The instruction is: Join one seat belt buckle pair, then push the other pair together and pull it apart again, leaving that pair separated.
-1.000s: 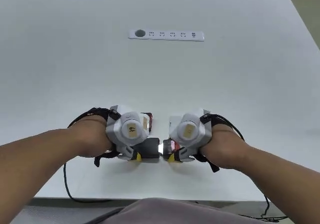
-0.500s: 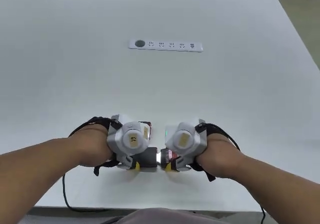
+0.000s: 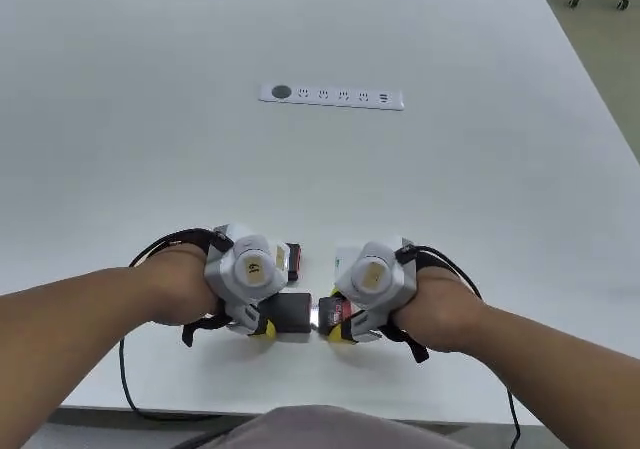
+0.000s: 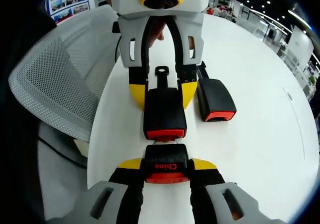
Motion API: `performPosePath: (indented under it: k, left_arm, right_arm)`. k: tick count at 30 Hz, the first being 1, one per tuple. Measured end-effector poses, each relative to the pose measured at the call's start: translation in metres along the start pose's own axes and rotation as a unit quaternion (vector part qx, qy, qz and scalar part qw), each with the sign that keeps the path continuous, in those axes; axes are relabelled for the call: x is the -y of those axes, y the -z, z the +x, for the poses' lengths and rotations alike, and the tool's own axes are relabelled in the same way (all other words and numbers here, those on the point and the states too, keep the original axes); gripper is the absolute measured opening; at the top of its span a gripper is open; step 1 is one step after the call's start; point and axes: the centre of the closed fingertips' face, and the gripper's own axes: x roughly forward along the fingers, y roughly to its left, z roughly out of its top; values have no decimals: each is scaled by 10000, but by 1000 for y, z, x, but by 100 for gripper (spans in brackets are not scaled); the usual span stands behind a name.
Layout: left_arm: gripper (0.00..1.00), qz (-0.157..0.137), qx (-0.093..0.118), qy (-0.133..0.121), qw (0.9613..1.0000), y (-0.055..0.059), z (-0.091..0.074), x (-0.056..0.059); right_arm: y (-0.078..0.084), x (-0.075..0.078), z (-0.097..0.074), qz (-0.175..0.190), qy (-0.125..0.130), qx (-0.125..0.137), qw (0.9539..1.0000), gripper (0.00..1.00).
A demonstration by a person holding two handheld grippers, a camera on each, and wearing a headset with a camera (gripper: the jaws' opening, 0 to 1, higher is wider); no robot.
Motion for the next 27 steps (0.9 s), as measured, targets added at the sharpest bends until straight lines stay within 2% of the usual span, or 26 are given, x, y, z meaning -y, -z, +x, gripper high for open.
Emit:
performPosePath:
  k: [21, 23, 27]
  left_arm:
    - [33, -71, 80, -67, 9999, 1, -1, 0]
    - [33, -63, 66, -70, 9999, 1, -1, 0]
    - [34, -168, 48, -89, 9998, 1, -1, -2]
  right_arm:
    - [-1, 0, -3, 91, 116, 344, 9993, 33]
    - [-5, -3, -9, 79, 117, 357, 9993, 33]
    - [2, 3, 1, 25, 108, 425, 9990, 34]
